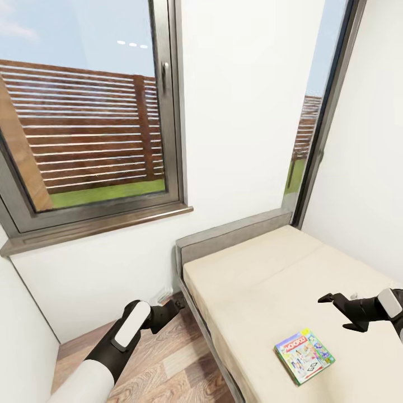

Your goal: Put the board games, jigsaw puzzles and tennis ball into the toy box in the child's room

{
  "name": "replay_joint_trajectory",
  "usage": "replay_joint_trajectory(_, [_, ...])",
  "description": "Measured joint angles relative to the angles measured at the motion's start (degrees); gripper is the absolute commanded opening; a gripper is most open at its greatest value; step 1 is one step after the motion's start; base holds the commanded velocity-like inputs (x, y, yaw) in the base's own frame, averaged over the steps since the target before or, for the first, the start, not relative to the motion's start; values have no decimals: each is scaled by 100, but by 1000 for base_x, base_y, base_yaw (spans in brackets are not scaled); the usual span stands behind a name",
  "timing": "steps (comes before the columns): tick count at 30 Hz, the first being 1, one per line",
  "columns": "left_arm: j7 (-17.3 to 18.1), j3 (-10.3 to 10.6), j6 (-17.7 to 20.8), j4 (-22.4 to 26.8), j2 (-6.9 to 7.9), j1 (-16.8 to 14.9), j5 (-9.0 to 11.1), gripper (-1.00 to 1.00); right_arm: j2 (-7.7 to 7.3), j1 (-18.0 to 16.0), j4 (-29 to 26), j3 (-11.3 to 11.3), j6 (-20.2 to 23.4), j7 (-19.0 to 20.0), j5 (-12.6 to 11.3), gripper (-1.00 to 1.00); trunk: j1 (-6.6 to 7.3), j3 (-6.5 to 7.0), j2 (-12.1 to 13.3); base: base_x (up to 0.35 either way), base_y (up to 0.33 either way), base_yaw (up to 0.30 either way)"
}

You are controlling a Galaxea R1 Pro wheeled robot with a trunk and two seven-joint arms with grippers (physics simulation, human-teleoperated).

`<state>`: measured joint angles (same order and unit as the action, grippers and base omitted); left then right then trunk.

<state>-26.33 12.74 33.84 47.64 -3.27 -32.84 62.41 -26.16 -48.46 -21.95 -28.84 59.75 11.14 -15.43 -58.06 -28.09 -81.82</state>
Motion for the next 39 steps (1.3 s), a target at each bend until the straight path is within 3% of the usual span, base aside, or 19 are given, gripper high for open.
replay_joint_trajectory(39, [1,0,0,0,0,0,0,100,25,0,9,-8,-158,-28,-7,100,-857,-700,-1565,0,0,0])
